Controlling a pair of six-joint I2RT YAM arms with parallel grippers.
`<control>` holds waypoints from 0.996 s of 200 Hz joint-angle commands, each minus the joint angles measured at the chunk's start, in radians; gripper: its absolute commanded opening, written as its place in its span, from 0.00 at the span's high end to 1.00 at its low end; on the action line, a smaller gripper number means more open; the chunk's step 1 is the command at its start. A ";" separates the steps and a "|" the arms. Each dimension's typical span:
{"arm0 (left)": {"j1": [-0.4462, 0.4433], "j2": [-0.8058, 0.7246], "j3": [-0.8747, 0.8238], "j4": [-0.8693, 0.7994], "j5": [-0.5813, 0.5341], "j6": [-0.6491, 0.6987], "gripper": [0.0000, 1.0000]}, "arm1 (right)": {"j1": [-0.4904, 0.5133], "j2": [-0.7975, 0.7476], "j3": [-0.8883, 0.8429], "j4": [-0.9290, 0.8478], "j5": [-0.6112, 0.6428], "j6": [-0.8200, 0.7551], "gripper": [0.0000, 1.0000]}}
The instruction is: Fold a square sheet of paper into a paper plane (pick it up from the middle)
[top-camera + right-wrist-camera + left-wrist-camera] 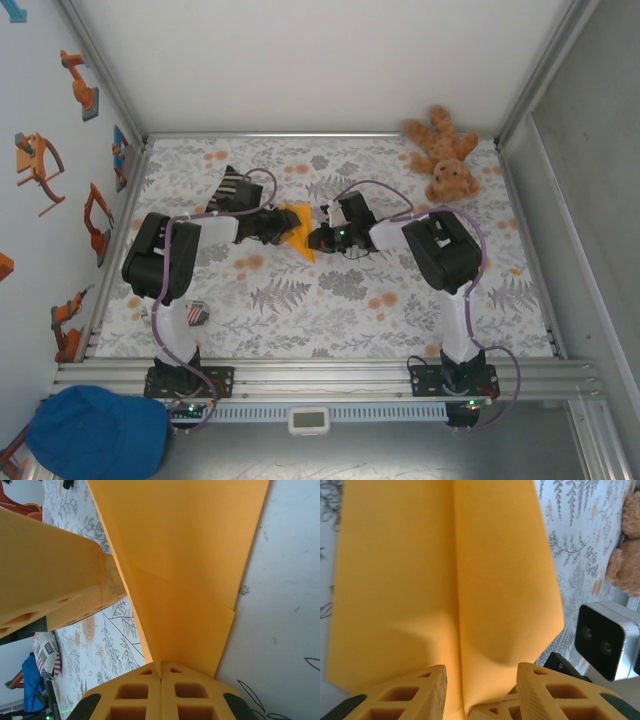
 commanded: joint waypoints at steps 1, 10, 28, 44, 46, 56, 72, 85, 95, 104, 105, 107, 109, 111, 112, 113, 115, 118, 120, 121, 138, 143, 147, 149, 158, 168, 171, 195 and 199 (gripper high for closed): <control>-0.010 0.023 0.024 -0.028 0.004 0.035 0.61 | -0.010 0.011 -0.021 0.031 -0.018 0.024 0.97; -0.010 0.030 0.017 -0.029 0.002 0.034 0.61 | -0.012 0.010 -0.023 0.037 -0.021 0.030 0.97; -0.009 0.034 0.005 -0.036 -0.008 0.037 0.64 | -0.018 0.015 -0.028 0.056 -0.032 0.044 0.97; -0.010 0.037 0.003 -0.043 -0.012 0.045 0.64 | -0.022 0.017 -0.030 0.067 -0.040 0.053 0.97; -0.009 0.039 0.004 -0.044 -0.012 0.046 0.64 | -0.022 0.019 -0.030 0.068 -0.041 0.053 0.97; -0.009 0.044 0.008 -0.052 -0.016 0.050 0.64 | -0.023 0.022 -0.029 0.073 -0.047 0.056 0.97; -0.010 0.058 0.015 -0.059 -0.016 0.050 0.62 | -0.024 0.025 -0.030 0.075 -0.051 0.058 0.97; -0.010 0.068 0.018 -0.066 -0.019 0.051 0.60 | -0.026 0.028 -0.032 0.076 -0.052 0.060 0.97; -0.010 0.076 0.023 -0.080 -0.023 0.055 0.59 | -0.026 0.029 -0.029 0.076 -0.054 0.061 0.97; -0.010 0.081 0.025 -0.087 -0.027 0.055 0.58 | -0.027 0.031 -0.029 0.075 -0.056 0.060 0.97; -0.010 0.082 0.025 -0.088 -0.026 0.056 0.58 | -0.026 0.030 -0.029 0.075 -0.056 0.060 0.97; -0.010 0.083 0.025 -0.091 -0.027 0.057 0.58 | -0.026 0.030 -0.029 0.074 -0.056 0.061 0.97; -0.010 0.084 0.025 -0.092 -0.026 0.056 0.58 | -0.026 0.029 -0.028 0.074 -0.055 0.060 0.97; -0.010 0.086 0.025 -0.093 -0.028 0.056 0.58 | -0.025 0.029 -0.028 0.074 -0.054 0.060 0.97; -0.009 0.087 0.026 -0.094 -0.028 0.056 0.58 | -0.025 0.029 -0.028 0.073 -0.055 0.060 0.97; -0.009 0.087 0.026 -0.095 -0.029 0.056 0.58 | -0.025 0.029 -0.028 0.072 -0.055 0.060 0.97; -0.010 0.089 0.027 -0.099 -0.031 0.056 0.58 | -0.026 0.029 -0.029 0.072 -0.054 0.061 0.97; -0.010 0.090 0.029 -0.104 -0.032 0.056 0.58 | -0.027 0.031 -0.027 0.071 -0.056 0.060 0.97; -0.009 0.092 0.030 -0.109 -0.034 0.056 0.58 | -0.027 0.031 -0.026 0.071 -0.056 0.060 0.97; -0.009 0.092 0.031 -0.112 -0.035 0.057 0.58 | -0.027 0.031 -0.026 0.071 -0.055 0.060 0.97; -0.012 0.104 0.043 -0.155 -0.049 0.065 0.55 | -0.028 0.030 -0.029 0.069 -0.056 0.061 0.97; -0.015 0.107 0.048 -0.172 -0.057 0.070 0.55 | -0.029 0.029 -0.029 0.069 -0.055 0.061 0.97; -0.015 0.110 0.053 -0.191 -0.066 0.074 0.54 | -0.029 0.032 -0.029 0.068 -0.054 0.062 0.97; -0.015 0.113 0.056 -0.202 -0.071 0.075 0.54 | -0.029 0.032 -0.028 0.068 -0.054 0.063 0.97; -0.018 0.121 0.069 -0.246 -0.088 0.083 0.54 | -0.030 0.033 -0.028 0.066 -0.056 0.064 0.97; -0.023 0.132 0.081 -0.290 -0.114 0.086 0.52 | -0.030 0.033 -0.027 0.067 -0.059 0.066 0.97; -0.025 0.134 0.085 -0.303 -0.121 0.086 0.52 | -0.031 0.033 -0.027 0.067 -0.058 0.066 0.97; -0.035 0.163 0.116 -0.393 -0.176 0.087 0.49 | -0.033 0.029 -0.028 0.070 -0.058 0.068 0.96; -0.038 0.167 0.121 -0.405 -0.184 0.085 0.49 | -0.035 0.028 -0.029 0.070 -0.058 0.069 0.96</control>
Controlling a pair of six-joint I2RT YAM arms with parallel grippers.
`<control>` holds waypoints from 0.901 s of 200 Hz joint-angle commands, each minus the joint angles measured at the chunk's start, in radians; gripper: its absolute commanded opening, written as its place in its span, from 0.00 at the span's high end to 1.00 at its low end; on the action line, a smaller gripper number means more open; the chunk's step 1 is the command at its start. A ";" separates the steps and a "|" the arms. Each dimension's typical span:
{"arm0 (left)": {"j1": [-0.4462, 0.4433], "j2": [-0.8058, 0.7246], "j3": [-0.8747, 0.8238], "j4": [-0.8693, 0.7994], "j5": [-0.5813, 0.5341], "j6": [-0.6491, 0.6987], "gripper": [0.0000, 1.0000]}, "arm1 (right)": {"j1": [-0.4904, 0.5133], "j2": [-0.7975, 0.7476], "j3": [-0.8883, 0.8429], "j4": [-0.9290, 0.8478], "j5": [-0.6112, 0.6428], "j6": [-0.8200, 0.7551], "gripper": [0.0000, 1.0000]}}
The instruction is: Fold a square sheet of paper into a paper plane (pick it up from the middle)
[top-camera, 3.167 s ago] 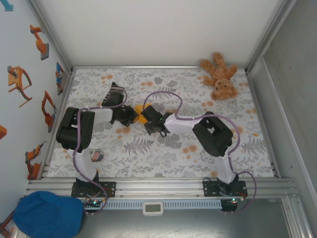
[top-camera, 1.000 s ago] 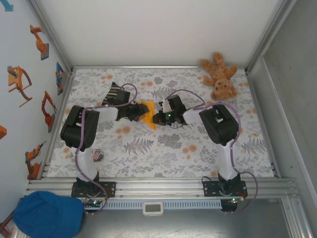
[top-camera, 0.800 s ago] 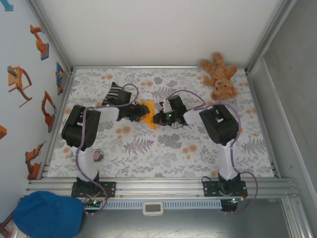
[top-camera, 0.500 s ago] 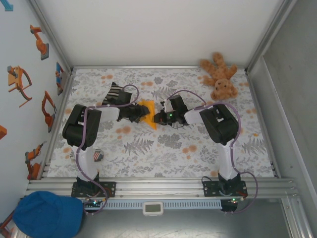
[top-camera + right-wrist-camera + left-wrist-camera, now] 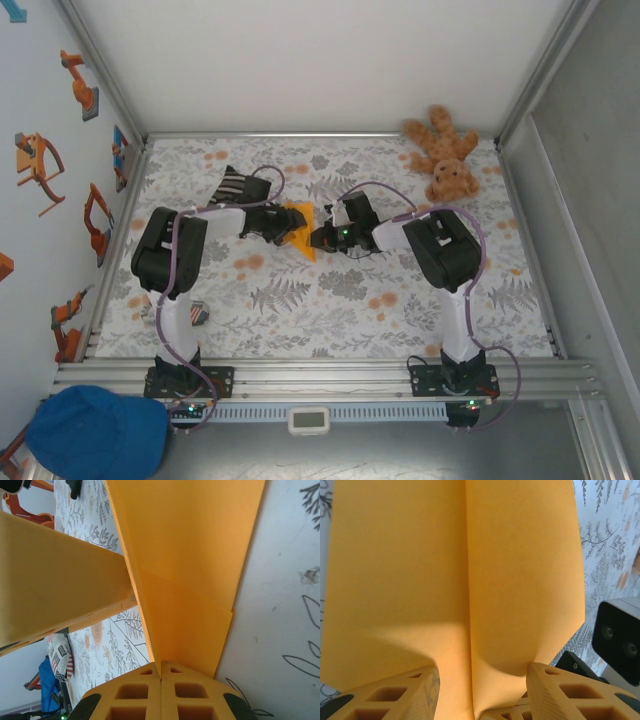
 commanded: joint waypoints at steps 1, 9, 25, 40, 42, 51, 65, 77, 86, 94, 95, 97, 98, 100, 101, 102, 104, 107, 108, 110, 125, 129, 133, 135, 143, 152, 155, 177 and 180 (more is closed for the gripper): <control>-0.013 0.095 -0.008 -0.221 -0.146 0.031 0.49 | -0.011 0.019 -0.009 0.007 -0.016 0.012 0.96; -0.015 0.105 0.000 -0.244 -0.160 0.026 0.49 | -0.011 0.017 -0.009 0.007 -0.016 0.014 0.96; -0.018 0.119 0.013 -0.285 -0.195 0.022 0.50 | -0.012 0.013 -0.010 0.006 -0.013 0.015 0.94; -0.022 0.131 0.025 -0.318 -0.223 0.019 0.51 | -0.013 0.001 -0.013 0.008 -0.013 0.015 0.92; -0.022 0.134 0.028 -0.322 -0.226 0.019 0.51 | -0.013 -0.001 -0.015 0.008 -0.013 0.015 0.92; -0.025 0.140 0.036 -0.339 -0.233 0.021 0.51 | -0.014 -0.011 -0.019 0.012 -0.014 0.016 0.90; -0.026 0.153 0.045 -0.360 -0.250 0.019 0.50 | -0.014 -0.030 -0.031 0.019 -0.013 0.017 0.86; -0.031 0.165 0.056 -0.383 -0.267 0.019 0.49 | -0.014 -0.046 -0.044 0.023 -0.007 0.019 0.85; -0.032 0.175 0.063 -0.400 -0.275 0.019 0.49 | -0.014 -0.054 -0.054 0.024 -0.002 0.018 0.84; -0.033 0.182 0.068 -0.412 -0.283 0.017 0.48 | -0.015 -0.059 -0.060 0.027 0.004 0.018 0.84; -0.033 0.184 0.069 -0.414 -0.285 0.016 0.48 | -0.015 -0.060 -0.062 0.028 0.005 0.018 0.84; -0.034 0.185 0.071 -0.418 -0.288 0.015 0.48 | -0.015 -0.061 -0.064 0.027 0.007 0.019 0.84; -0.035 0.187 0.071 -0.419 -0.289 0.015 0.48 | -0.015 -0.061 -0.065 0.027 0.008 0.019 0.84; -0.034 0.189 0.072 -0.423 -0.290 0.014 0.48 | -0.015 -0.061 -0.066 0.027 0.009 0.019 0.84; -0.035 0.189 0.073 -0.425 -0.291 0.014 0.48 | -0.015 -0.061 -0.067 0.028 0.009 0.018 0.84; -0.035 0.190 0.073 -0.426 -0.292 0.014 0.48 | -0.015 -0.061 -0.068 0.028 0.010 0.018 0.84; -0.035 0.191 0.075 -0.427 -0.294 0.013 0.47 | -0.015 -0.062 -0.069 0.027 0.011 0.017 0.84; -0.034 0.194 0.076 -0.432 -0.294 0.013 0.47 | -0.015 -0.063 -0.070 0.026 0.014 0.016 0.84; -0.035 0.194 0.077 -0.432 -0.294 0.013 0.47 | -0.016 -0.063 -0.070 0.026 0.016 0.016 0.84; -0.035 0.197 0.078 -0.435 -0.295 0.013 0.47 | -0.016 -0.064 -0.070 0.024 0.017 0.015 0.84; -0.037 0.201 0.082 -0.445 -0.303 0.006 0.47 | -0.015 -0.063 -0.064 0.004 0.029 0.001 0.84; -0.036 0.202 0.081 -0.446 -0.305 0.004 0.46 | -0.016 -0.062 -0.060 -0.003 0.032 0.000 0.84; -0.037 0.203 0.082 -0.448 -0.307 0.003 0.46 | -0.015 -0.059 -0.056 -0.012 0.034 -0.005 0.84; -0.036 0.203 0.082 -0.449 -0.308 0.003 0.46 | -0.015 -0.056 -0.053 -0.016 0.035 -0.007 0.84; -0.036 0.205 0.085 -0.455 -0.311 0.001 0.45 | -0.014 -0.050 -0.042 -0.036 0.040 -0.022 0.84; -0.037 0.209 0.089 -0.461 -0.311 0.001 0.44 | -0.011 -0.044 -0.031 -0.067 0.050 -0.042 0.83; -0.036 0.209 0.090 -0.463 -0.313 0.001 0.44 | -0.009 -0.042 -0.025 -0.077 0.055 -0.050 0.83; -0.038 0.216 0.095 -0.478 -0.321 0.000 0.44 | -0.002 -0.037 -0.009 -0.128 0.079 -0.078 0.83; -0.038 0.218 0.093 -0.477 -0.320 0.000 0.44 | -0.002 -0.037 -0.007 -0.130 0.082 -0.078 0.84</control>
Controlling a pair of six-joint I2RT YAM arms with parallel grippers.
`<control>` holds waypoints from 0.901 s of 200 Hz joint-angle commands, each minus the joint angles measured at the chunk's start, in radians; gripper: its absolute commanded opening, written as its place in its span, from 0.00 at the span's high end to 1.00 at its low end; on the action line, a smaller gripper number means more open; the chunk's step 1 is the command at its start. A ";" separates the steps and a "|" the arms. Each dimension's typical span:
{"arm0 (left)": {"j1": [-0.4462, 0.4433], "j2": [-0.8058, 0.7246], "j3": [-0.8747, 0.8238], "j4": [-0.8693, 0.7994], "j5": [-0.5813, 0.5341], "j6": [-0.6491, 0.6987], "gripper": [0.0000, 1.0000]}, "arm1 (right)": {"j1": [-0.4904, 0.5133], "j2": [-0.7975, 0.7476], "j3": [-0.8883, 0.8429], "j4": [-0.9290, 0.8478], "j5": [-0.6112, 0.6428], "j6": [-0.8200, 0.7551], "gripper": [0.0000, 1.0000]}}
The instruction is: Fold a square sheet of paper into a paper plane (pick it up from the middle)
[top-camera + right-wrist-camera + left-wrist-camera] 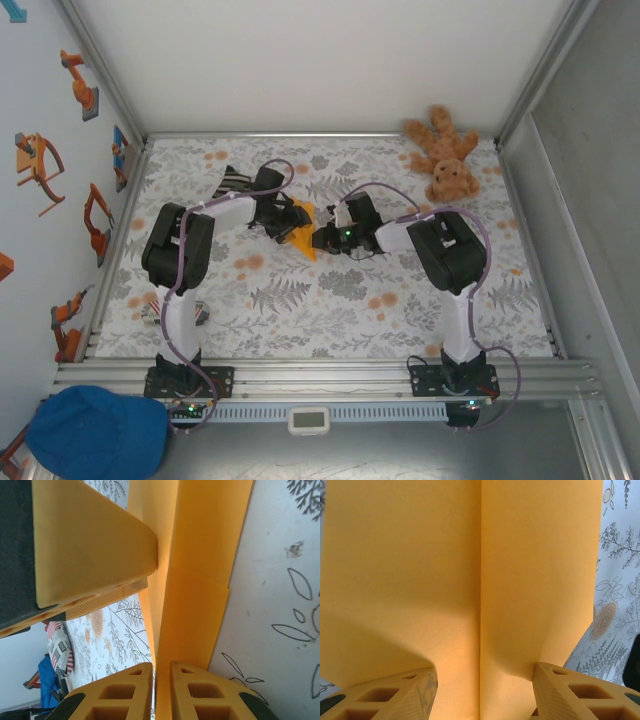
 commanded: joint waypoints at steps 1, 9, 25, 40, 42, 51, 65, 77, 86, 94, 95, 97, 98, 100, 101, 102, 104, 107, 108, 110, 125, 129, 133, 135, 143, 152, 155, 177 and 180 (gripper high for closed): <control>0.003 0.149 -0.083 -0.219 -0.193 0.001 0.44 | 0.003 0.000 0.021 -0.101 0.071 -0.057 0.84; 0.004 0.150 -0.083 -0.221 -0.193 0.001 0.44 | 0.004 0.000 0.020 -0.101 0.074 -0.057 0.84; 0.003 0.149 -0.084 -0.221 -0.193 0.000 0.44 | 0.003 0.007 0.017 -0.101 0.077 -0.054 0.89; 0.003 0.143 -0.083 -0.221 -0.194 0.001 0.44 | 0.001 0.015 0.015 -0.102 0.072 -0.050 0.91; 0.003 0.143 -0.082 -0.221 -0.194 0.001 0.44 | 0.001 0.017 0.015 -0.100 0.070 -0.048 0.92; 0.004 0.137 -0.081 -0.221 -0.194 0.002 0.44 | -0.001 0.021 0.011 -0.089 0.062 -0.040 0.92; 0.005 0.130 -0.079 -0.221 -0.191 0.005 0.44 | -0.004 0.028 0.007 -0.074 0.043 -0.028 0.94; 0.004 0.120 -0.077 -0.217 -0.186 0.012 0.44 | -0.007 0.032 0.009 -0.066 0.029 -0.021 0.95; 0.006 0.109 -0.073 -0.214 -0.178 0.018 0.44 | -0.010 0.037 0.008 -0.055 0.016 -0.010 0.96; 0.009 0.095 -0.068 -0.206 -0.169 0.025 0.44 | -0.013 0.040 0.004 -0.040 0.008 0.001 0.96; 0.009 0.093 -0.068 -0.205 -0.169 0.026 0.44 | -0.014 0.040 0.003 -0.038 0.007 0.002 0.96; 0.010 0.089 -0.068 -0.202 -0.166 0.028 0.43 | -0.015 0.040 0.001 -0.035 0.005 0.004 0.96; 0.010 0.087 -0.068 -0.201 -0.165 0.029 0.43 | -0.016 0.040 0.001 -0.034 0.004 0.005 0.96; 0.012 0.083 -0.067 -0.196 -0.163 0.032 0.43 | -0.016 0.041 -0.002 -0.031 0.004 0.007 0.97; 0.012 0.081 -0.066 -0.195 -0.162 0.033 0.43 | -0.017 0.040 -0.003 -0.030 0.002 0.008 0.97; 0.012 0.079 -0.066 -0.193 -0.160 0.034 0.43 | -0.018 0.041 -0.003 -0.029 0.002 0.008 0.97; 0.013 0.074 -0.066 -0.189 -0.157 0.035 0.43 | -0.019 0.041 -0.004 -0.027 -0.001 0.010 0.97; 0.015 0.066 -0.064 -0.183 -0.150 0.037 0.43 | -0.020 0.042 -0.004 -0.025 -0.003 0.012 0.97; 0.015 0.063 -0.063 -0.182 -0.147 0.039 0.43 | -0.021 0.042 -0.005 -0.025 -0.005 0.012 0.97; 0.016 0.059 -0.061 -0.178 -0.143 0.040 0.43 | -0.022 0.041 -0.006 -0.024 -0.006 0.013 0.97; 0.027 0.022 -0.053 -0.133 -0.085 0.058 0.40 | -0.027 0.042 -0.011 -0.014 -0.015 0.017 0.98; 0.029 0.011 -0.052 -0.115 -0.064 0.059 0.40 | -0.028 0.044 -0.012 -0.012 -0.019 0.021 0.98; 0.034 -0.002 -0.053 -0.091 -0.048 0.059 0.40 | -0.028 0.048 -0.012 -0.007 -0.025 0.025 0.98; 0.037 -0.007 -0.054 -0.081 -0.033 0.059 0.39 | -0.029 0.049 -0.012 -0.004 -0.026 0.028 0.98; 0.048 -0.030 -0.054 -0.030 0.017 0.059 0.38 | -0.031 0.053 -0.010 0.005 -0.035 0.040 0.98; 0.065 -0.061 -0.053 0.023 0.061 0.049 0.36 | -0.033 0.059 -0.011 0.014 -0.045 0.051 0.98; 0.071 -0.073 -0.055 0.040 0.073 0.044 0.36 | -0.033 0.060 -0.010 0.015 -0.048 0.056 0.98; 0.107 -0.155 -0.067 0.153 0.142 0.031 0.36 | -0.036 0.062 -0.006 0.003 -0.057 0.064 0.98; 0.108 -0.163 -0.070 0.167 0.149 0.030 0.36 | -0.036 0.062 -0.004 0.000 -0.056 0.063 0.99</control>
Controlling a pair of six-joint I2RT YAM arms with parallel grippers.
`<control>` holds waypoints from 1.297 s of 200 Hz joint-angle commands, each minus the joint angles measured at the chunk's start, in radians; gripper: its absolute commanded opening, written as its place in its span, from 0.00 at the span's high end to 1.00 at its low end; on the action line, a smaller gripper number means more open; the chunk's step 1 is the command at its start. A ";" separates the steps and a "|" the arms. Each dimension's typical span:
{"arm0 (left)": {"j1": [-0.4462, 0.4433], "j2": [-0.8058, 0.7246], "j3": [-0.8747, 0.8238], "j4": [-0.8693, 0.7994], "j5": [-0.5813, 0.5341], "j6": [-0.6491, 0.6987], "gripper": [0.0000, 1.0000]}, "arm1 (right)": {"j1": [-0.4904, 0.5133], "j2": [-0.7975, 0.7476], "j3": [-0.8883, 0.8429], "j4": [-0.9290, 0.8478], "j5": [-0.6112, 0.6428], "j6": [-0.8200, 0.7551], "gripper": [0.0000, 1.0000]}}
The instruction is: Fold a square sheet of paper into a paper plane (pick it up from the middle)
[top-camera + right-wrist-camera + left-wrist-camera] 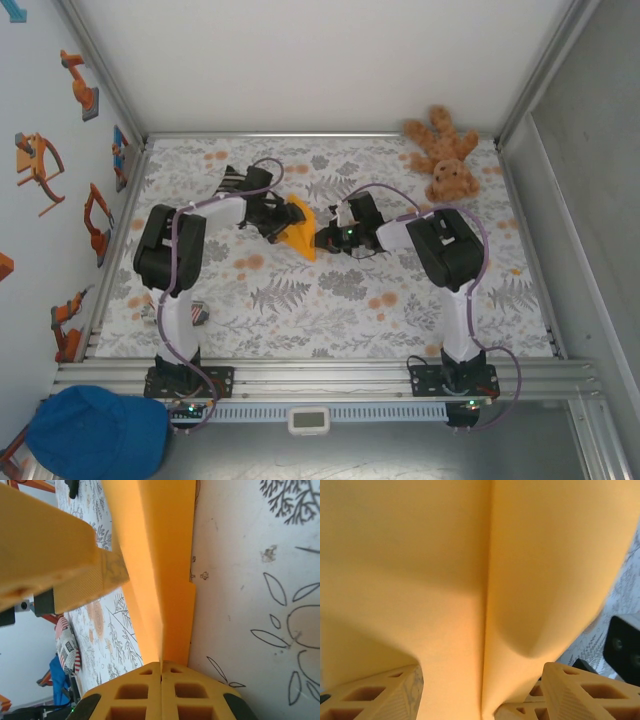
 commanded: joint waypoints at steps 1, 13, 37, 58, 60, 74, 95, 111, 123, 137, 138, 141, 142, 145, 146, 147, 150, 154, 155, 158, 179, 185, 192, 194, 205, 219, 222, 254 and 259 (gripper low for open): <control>0.044 -0.102 -0.014 0.116 0.074 0.008 0.36 | -0.012 0.030 -0.014 -0.020 0.003 0.021 0.99; 0.051 -0.132 -0.026 0.162 0.108 0.014 0.35 | -0.014 0.031 0.001 -0.061 -0.002 0.005 0.99; 0.050 -0.147 -0.045 0.186 0.141 0.043 0.38 | -0.013 0.028 0.017 -0.094 0.002 -0.017 0.99; 0.048 -0.132 -0.070 0.204 0.156 0.049 0.45 | -0.012 0.033 0.038 -0.129 0.006 -0.040 0.99; 0.047 -0.130 -0.072 0.206 0.159 0.049 0.45 | -0.012 0.034 0.040 -0.135 0.008 -0.044 0.99; 0.038 -0.110 -0.083 0.228 0.176 0.047 0.50 | -0.012 0.036 0.057 -0.190 0.021 -0.077 0.99; 0.021 -0.077 -0.079 0.243 0.189 0.047 0.58 | -0.007 0.035 0.089 -0.282 0.055 -0.133 0.99; 0.014 -0.054 -0.074 0.252 0.197 0.041 0.62 | 0.001 0.027 0.117 -0.350 0.093 -0.177 0.99; 0.014 -0.044 -0.075 0.263 0.204 0.035 0.65 | 0.004 0.022 0.130 -0.374 0.104 -0.188 0.99; 0.013 -0.038 -0.079 0.259 0.200 0.031 0.67 | 0.005 0.018 0.138 -0.380 0.108 -0.192 0.99; 0.013 -0.038 -0.079 0.258 0.199 0.031 0.67 | 0.006 0.018 0.139 -0.381 0.108 -0.193 0.99; 0.013 -0.038 -0.081 0.254 0.197 0.032 0.68 | 0.006 0.016 0.140 -0.384 0.109 -0.196 0.99; 0.014 -0.038 -0.082 0.252 0.195 0.033 0.68 | 0.006 0.017 0.141 -0.385 0.110 -0.196 0.99; 0.014 -0.037 -0.085 0.245 0.188 0.034 0.69 | 0.006 0.016 0.144 -0.387 0.112 -0.198 0.99; 0.014 -0.038 -0.085 0.244 0.184 0.034 0.69 | 0.006 0.015 0.145 -0.388 0.112 -0.198 0.99; 0.015 -0.038 -0.086 0.240 0.181 0.034 0.69 | 0.006 0.015 0.145 -0.388 0.112 -0.198 0.99; 0.017 -0.039 -0.089 0.228 0.172 0.036 0.70 | 0.006 0.012 0.146 -0.390 0.111 -0.200 0.99; 0.018 -0.042 -0.094 0.212 0.156 0.040 0.71 | 0.006 0.010 0.148 -0.390 0.111 -0.200 0.99; 0.019 -0.042 -0.095 0.209 0.151 0.041 0.72 | 0.006 0.009 0.148 -0.390 0.111 -0.199 0.99; 0.020 -0.044 -0.099 0.199 0.140 0.045 0.72 | 0.006 0.008 0.149 -0.389 0.112 -0.200 0.99; 0.022 -0.048 -0.131 0.163 0.083 0.058 0.78 | 0.008 -0.002 0.158 -0.382 0.101 -0.206 0.99; 0.022 -0.042 -0.134 0.162 0.085 0.056 0.80 | 0.009 -0.004 0.163 -0.383 0.096 -0.208 0.99; 0.019 -0.032 -0.136 0.160 0.085 0.053 0.82 | 0.010 -0.007 0.166 -0.382 0.094 -0.212 0.99; 0.018 -0.030 -0.137 0.159 0.085 0.052 0.83 | 0.010 -0.007 0.166 -0.382 0.094 -0.213 0.99; 0.013 -0.014 -0.136 0.151 0.077 0.051 0.86 | 0.012 -0.009 0.170 -0.382 0.088 -0.218 0.99; 0.010 -0.004 -0.135 0.138 0.057 0.048 0.89 | 0.014 -0.015 0.170 -0.379 0.085 -0.222 0.99; 0.008 -0.003 -0.136 0.138 0.055 0.047 0.89 | 0.014 -0.016 0.171 -0.379 0.084 -0.223 0.99; 0.002 0.023 -0.126 0.107 0.035 0.048 0.96 | 0.018 -0.024 0.173 -0.370 0.070 -0.232 0.99; 0.001 0.027 -0.123 0.102 0.031 0.050 0.98 | 0.018 -0.024 0.175 -0.369 0.068 -0.233 0.99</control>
